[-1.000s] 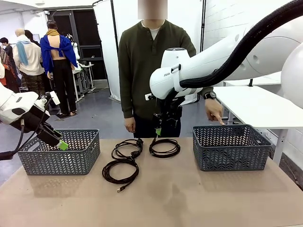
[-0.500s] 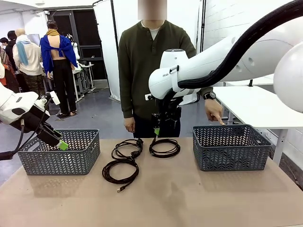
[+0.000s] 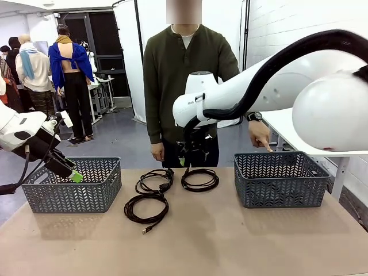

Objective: Organize the cables according to human instructions.
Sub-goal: Pick up a bundle of cables and place it in the basket indicated by the human.

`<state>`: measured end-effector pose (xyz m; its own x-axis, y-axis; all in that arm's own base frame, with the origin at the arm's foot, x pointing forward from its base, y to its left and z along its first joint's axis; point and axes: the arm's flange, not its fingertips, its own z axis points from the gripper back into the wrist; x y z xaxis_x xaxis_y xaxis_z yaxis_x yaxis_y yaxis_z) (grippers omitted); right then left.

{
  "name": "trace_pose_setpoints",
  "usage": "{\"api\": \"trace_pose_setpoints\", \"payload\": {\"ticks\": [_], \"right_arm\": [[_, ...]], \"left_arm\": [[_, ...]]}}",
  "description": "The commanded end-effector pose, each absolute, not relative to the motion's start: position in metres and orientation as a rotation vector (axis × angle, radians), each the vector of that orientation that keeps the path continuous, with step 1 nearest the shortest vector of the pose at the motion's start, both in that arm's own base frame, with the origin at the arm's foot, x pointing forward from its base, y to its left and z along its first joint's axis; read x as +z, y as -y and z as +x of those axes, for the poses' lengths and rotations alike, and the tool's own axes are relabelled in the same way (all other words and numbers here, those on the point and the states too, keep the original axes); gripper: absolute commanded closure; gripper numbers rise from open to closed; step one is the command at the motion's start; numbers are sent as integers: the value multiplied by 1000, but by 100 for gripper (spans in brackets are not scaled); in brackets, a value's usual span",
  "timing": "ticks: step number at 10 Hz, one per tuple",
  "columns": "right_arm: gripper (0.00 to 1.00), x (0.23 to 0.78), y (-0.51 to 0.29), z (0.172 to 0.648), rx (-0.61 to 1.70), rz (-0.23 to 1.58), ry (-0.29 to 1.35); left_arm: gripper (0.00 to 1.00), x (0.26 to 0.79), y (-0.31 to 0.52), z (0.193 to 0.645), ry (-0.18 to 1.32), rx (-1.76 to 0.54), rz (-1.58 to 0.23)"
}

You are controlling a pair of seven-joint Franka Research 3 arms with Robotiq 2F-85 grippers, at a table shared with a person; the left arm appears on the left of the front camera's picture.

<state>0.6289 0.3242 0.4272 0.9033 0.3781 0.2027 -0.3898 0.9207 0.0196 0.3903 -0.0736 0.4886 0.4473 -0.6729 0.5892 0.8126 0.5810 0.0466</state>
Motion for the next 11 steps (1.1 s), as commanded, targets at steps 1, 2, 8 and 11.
{"api": "trace_pose_setpoints", "payload": {"ticks": [1, 2, 8, 11], "right_arm": [[0, 419, -338, 646, 312, 2, 190], [0, 408, -340, 650, 297, -12, 189], [0, 377, -334, 654, 288, -2, 176], [0, 377, -334, 654, 288, -2, 176]], "left_arm": [[0, 488, 71, 391, 610, -947, -277], [0, 488, 71, 391, 610, -947, -277], [0, 488, 71, 391, 610, -947, -277], [0, 488, 71, 391, 610, -947, -277]]}}
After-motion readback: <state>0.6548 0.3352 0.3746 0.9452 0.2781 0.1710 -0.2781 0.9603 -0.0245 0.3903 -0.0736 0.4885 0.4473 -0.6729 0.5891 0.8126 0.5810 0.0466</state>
